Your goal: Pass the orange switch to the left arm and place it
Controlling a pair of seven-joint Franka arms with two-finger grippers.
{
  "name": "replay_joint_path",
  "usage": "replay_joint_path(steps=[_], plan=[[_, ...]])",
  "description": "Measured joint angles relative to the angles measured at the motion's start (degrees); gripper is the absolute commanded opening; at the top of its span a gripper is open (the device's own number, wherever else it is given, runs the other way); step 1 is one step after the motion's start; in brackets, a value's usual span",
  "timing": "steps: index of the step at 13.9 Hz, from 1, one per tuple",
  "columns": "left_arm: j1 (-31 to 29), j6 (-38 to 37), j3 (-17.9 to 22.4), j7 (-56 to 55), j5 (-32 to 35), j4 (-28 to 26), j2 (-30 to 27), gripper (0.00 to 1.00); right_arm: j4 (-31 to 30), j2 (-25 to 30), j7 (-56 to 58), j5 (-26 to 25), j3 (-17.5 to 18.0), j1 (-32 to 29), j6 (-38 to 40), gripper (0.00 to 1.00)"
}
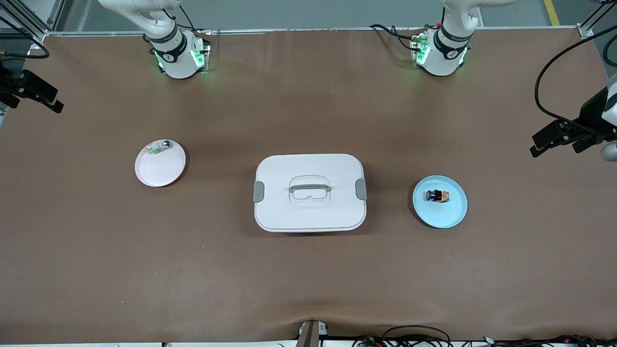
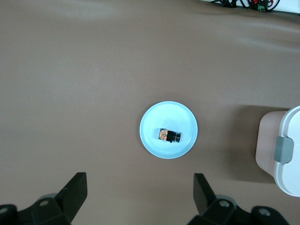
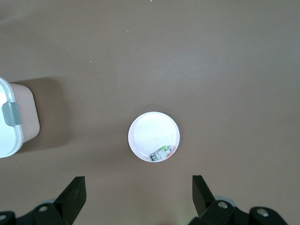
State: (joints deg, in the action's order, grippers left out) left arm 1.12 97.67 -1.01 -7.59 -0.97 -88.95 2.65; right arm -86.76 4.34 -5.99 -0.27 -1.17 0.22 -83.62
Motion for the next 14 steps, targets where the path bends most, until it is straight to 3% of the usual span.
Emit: replay_joint_path(steps=[14], plan=[[0.2,-3.8,-0.2,0.9,0.0,0.0,0.0,1.00,-0.2,0.0,0.4,-0.3,-0.3,-0.1,-0.7,1.00]])
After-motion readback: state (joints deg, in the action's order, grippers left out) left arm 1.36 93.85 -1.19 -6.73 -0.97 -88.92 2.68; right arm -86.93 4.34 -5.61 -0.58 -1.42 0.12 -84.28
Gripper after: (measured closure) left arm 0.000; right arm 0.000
